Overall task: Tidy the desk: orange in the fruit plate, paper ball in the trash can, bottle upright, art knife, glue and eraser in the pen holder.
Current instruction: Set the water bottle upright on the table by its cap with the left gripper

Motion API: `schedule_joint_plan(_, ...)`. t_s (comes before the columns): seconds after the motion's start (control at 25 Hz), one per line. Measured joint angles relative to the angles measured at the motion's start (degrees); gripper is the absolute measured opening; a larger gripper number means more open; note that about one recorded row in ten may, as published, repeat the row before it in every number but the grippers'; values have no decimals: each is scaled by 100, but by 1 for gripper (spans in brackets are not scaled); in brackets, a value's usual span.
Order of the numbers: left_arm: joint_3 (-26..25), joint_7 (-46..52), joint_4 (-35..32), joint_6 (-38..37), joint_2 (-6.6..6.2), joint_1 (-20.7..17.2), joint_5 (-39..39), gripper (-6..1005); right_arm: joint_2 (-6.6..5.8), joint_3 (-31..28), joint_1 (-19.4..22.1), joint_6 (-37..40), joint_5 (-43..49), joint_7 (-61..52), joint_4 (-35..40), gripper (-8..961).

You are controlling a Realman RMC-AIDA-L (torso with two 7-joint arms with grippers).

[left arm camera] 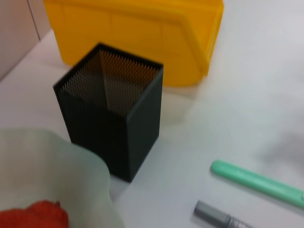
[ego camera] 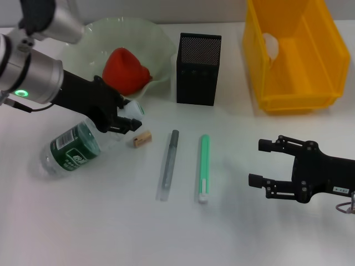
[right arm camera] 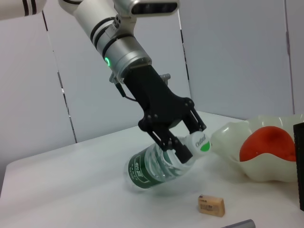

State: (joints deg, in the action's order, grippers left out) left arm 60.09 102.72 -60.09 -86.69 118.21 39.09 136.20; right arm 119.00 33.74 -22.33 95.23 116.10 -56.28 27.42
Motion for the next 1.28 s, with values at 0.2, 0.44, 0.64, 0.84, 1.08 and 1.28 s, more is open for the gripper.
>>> schedule_joint_plan(0.2, -254, -165, -136, -183, -6, -126, -296, 447, 0, -5, 1, 69, 0, 17, 0, 825)
schedule_joint_plan(0.44, -392, -245, -267, -261, -17, -291, -596, 446, 0, 16, 17, 75, 0, 22, 0, 825)
schedule_joint_plan(0.64, -512, -316, -294, -337, -40, -425, -929, 445, 0, 25, 27, 76, 0, 24, 0, 825)
schedule_joint_plan(0.84, -664, -361, -360, -489, -64, -538, -1188, 444, 0, 35, 27, 94, 11, 26, 0, 824)
schedule_joint_plan(1.08, -944, -502, -414, -618, -88, -738, -1498, 441, 0, 36, 44, 148, 27, 29, 0, 824)
schedule_joint_plan(1.28, -1083, -610, -412, -719, -104, -882, -1677, 444, 0, 42, 45, 167, 36, 29, 0, 824)
